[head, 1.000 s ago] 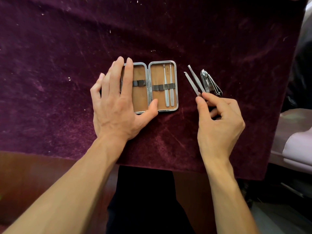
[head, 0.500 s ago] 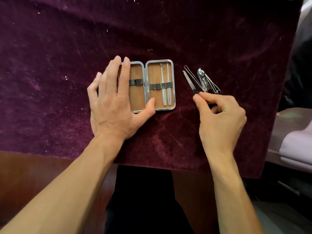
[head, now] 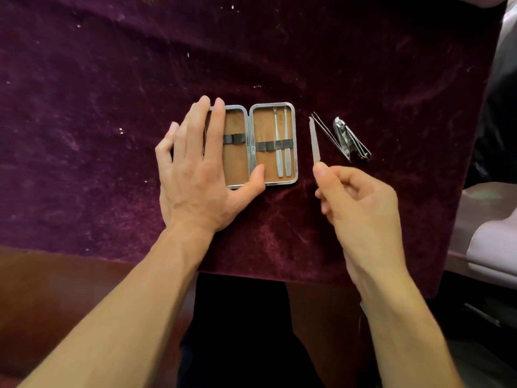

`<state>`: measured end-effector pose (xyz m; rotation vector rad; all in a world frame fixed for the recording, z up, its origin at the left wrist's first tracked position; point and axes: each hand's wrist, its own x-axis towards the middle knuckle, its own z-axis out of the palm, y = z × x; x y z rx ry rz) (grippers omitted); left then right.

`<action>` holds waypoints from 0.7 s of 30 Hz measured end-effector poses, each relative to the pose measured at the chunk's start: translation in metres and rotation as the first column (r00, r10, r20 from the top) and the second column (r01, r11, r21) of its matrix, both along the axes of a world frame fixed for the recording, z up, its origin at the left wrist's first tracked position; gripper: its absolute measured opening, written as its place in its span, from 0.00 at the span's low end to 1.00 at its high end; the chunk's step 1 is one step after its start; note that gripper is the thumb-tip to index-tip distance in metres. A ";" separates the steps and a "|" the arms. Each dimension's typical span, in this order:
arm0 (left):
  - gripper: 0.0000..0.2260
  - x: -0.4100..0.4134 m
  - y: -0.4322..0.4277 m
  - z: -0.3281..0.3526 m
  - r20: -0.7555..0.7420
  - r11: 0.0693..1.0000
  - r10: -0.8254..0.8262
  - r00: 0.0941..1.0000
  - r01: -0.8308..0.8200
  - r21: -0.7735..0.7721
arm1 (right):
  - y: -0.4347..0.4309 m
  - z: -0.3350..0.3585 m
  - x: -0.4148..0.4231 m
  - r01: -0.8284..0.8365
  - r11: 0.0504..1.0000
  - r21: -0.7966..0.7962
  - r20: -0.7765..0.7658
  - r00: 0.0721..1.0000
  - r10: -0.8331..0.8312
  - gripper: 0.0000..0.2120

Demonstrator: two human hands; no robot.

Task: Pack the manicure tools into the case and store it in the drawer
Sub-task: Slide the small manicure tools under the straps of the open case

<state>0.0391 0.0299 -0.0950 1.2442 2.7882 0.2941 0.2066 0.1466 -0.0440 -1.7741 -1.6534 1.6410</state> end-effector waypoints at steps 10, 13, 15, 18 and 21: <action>0.42 0.001 0.000 0.001 0.003 1.000 0.001 1.000 -0.001 0.010 | -0.045 -0.002 -0.013 0.030 0.964 -0.263 -0.103 0.993 -0.059 0.10; 0.43 0.000 0.000 0.002 0.008 1.000 -0.004 1.000 0.004 -0.002 | -0.047 -0.004 -0.013 0.038 0.971 -0.237 -0.065 0.996 -0.054 0.11; 0.43 0.000 0.000 0.001 0.012 1.000 -0.005 1.000 0.005 -0.007 | -0.047 -0.006 -0.013 0.056 0.971 -0.234 -0.047 0.997 -0.068 0.12; 0.43 0.001 0.000 0.002 0.010 1.000 -0.007 1.000 0.007 -0.006 | -0.046 -0.008 -0.015 0.077 0.970 -0.230 -0.036 0.995 -0.088 0.11; 0.41 0.000 0.000 0.001 0.010 1.000 -0.007 1.000 0.007 0.000 | -0.044 -0.009 -0.018 0.079 0.975 -0.210 -0.033 0.996 -0.087 0.10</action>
